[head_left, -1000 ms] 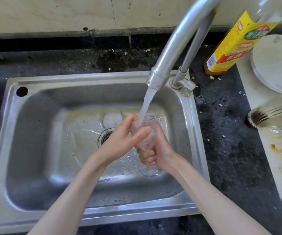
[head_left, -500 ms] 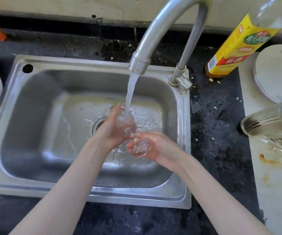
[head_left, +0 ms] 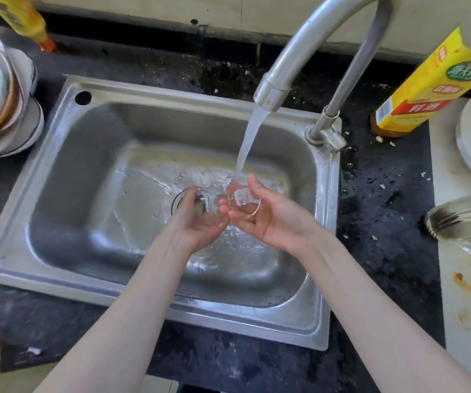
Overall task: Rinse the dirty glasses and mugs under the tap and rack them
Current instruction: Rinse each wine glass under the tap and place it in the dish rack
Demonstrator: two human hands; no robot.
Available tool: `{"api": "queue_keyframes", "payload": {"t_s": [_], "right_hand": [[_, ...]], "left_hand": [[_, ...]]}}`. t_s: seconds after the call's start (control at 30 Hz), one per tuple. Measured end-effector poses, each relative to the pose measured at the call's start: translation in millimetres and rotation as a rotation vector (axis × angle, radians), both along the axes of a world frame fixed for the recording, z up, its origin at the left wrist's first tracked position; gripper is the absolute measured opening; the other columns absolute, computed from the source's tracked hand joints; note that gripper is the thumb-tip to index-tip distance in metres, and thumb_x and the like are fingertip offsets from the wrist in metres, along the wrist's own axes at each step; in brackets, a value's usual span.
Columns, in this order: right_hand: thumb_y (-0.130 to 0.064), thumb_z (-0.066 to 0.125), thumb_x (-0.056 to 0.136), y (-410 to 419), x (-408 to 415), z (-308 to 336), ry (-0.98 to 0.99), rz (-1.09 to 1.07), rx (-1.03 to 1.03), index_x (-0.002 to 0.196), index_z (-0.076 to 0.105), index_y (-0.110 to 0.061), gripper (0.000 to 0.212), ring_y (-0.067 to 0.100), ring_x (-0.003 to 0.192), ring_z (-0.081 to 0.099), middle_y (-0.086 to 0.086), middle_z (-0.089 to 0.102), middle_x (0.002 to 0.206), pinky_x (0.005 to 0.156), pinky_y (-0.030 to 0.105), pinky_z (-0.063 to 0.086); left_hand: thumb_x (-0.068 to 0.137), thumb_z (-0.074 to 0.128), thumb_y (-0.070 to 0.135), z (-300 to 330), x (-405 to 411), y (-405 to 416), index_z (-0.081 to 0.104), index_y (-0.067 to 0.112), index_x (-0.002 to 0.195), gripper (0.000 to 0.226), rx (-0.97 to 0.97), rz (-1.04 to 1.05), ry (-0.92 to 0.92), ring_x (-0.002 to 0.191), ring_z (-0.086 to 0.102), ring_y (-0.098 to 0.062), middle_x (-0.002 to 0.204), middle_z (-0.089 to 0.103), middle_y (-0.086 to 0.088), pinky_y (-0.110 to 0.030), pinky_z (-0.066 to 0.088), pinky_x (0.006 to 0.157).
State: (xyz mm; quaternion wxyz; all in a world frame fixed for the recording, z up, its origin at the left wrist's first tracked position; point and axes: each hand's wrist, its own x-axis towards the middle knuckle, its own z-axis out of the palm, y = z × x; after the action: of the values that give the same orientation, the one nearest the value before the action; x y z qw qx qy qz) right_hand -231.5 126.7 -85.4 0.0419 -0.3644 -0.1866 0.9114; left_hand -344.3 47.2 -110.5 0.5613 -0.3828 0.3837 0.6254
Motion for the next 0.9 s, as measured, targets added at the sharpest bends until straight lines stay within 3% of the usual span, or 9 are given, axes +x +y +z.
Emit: {"api": "queue_keyframes", "payload": {"t_s": [0.17, 0.3, 0.4, 0.47, 0.57, 0.67, 0.73, 0.8, 0.9], "right_hand": [[-0.025, 0.042, 0.098, -8, -8, 1, 0.103, -0.099, -0.189, 0.081, 0.070, 0.005, 0.044, 0.032, 0.077, 0.070, 0.025, 0.068, 0.086, 0.064, 0.030, 0.059], [-0.022, 0.041, 0.098, -6, -13, 2, 0.081, -0.154, -0.305, 0.094, 0.061, 0.007, 0.035, 0.034, 0.078, 0.067, 0.025, 0.063, 0.093, 0.061, 0.032, 0.059], [-0.016, 0.035, 0.099, 1, -7, -2, -0.038, -0.173, -0.355, 0.095, 0.056, 0.004, 0.029, 0.026, 0.075, 0.060, 0.020, 0.061, 0.084, 0.057, 0.027, 0.056], [-0.016, 0.037, 0.098, 2, -4, -7, -0.134, -0.089, -0.277, 0.089, 0.056, -0.001, 0.025, 0.019, 0.068, 0.055, 0.013, 0.060, 0.073, 0.054, 0.024, 0.050], [-0.036, 0.048, 0.094, 3, -2, -14, -0.253, 0.043, -0.056, 0.074, 0.057, -0.007, 0.036, 0.015, 0.056, 0.053, 0.005, 0.058, 0.060, 0.054, 0.022, 0.041], [-0.037, 0.047, 0.094, 13, -2, -11, -0.227, 0.270, 0.204, 0.081, 0.062, -0.010, 0.034, 0.016, 0.058, 0.061, 0.004, 0.061, 0.063, 0.058, 0.024, 0.045], [-0.030, 0.050, 0.094, 19, -5, -5, -0.226, 0.470, 0.444, 0.088, 0.064, -0.012, 0.024, 0.016, 0.063, 0.065, 0.003, 0.064, 0.066, 0.064, 0.027, 0.050], [-0.027, 0.050, 0.095, 15, -12, -4, -0.344, 0.672, 0.876, 0.084, 0.064, -0.012, 0.022, 0.015, 0.066, 0.066, 0.003, 0.066, 0.070, 0.075, 0.032, 0.053], [-0.032, 0.039, 0.099, 0, -21, -21, -0.633, 0.869, 1.721, 0.096, 0.060, -0.006, 0.033, 0.035, 0.088, 0.062, 0.016, 0.067, 0.091, 0.071, 0.036, 0.042]], "left_hand": [[0.090, 0.058, 0.039, -9, 1, -8, 0.052, -0.002, 0.086, 0.042, 0.000, 0.042, -0.083, 0.056, 0.068, -0.029, 0.059, 0.066, -0.020, -0.029, 0.054, 0.084], [0.089, 0.059, 0.042, -16, 2, -9, 0.055, -0.004, 0.096, 0.047, 0.017, 0.098, -0.125, 0.093, 0.069, -0.027, 0.093, 0.069, -0.023, -0.031, 0.054, 0.088], [0.088, 0.057, 0.045, -17, -5, -5, 0.049, 0.001, 0.100, 0.047, -0.008, 0.138, -0.043, 0.086, 0.069, -0.034, 0.099, 0.060, -0.021, -0.042, 0.059, 0.063], [0.088, 0.055, 0.047, -18, -11, -2, 0.046, 0.001, 0.114, 0.053, -0.035, 0.083, 0.093, 0.106, 0.062, -0.032, 0.109, 0.055, -0.016, -0.044, 0.058, 0.067], [0.089, 0.052, 0.047, -17, -19, 4, 0.024, 0.001, 0.142, 0.075, -0.085, -0.036, 0.329, 0.122, 0.049, -0.028, 0.137, 0.042, -0.018, -0.040, 0.053, 0.078], [0.088, 0.055, 0.048, -11, -25, 11, 0.032, 0.000, 0.135, 0.072, -0.169, -0.108, 0.564, 0.088, 0.060, -0.020, 0.106, 0.055, -0.016, -0.034, 0.056, 0.065], [0.087, 0.057, 0.047, -6, -26, 16, 0.039, 0.000, 0.125, 0.063, -0.233, -0.175, 0.692, 0.088, 0.061, -0.020, 0.098, 0.056, -0.012, -0.040, 0.054, 0.083], [0.086, 0.060, 0.047, -4, -21, 23, 0.041, 0.001, 0.124, 0.063, -0.280, -0.237, 0.787, 0.086, 0.061, -0.019, 0.094, 0.056, -0.007, -0.042, 0.048, 0.093], [0.082, 0.065, 0.046, 0, -12, 35, 0.045, 0.004, 0.124, 0.062, -0.277, -0.205, 0.814, 0.074, 0.054, -0.018, 0.087, 0.052, -0.002, -0.032, 0.048, 0.077]]}}
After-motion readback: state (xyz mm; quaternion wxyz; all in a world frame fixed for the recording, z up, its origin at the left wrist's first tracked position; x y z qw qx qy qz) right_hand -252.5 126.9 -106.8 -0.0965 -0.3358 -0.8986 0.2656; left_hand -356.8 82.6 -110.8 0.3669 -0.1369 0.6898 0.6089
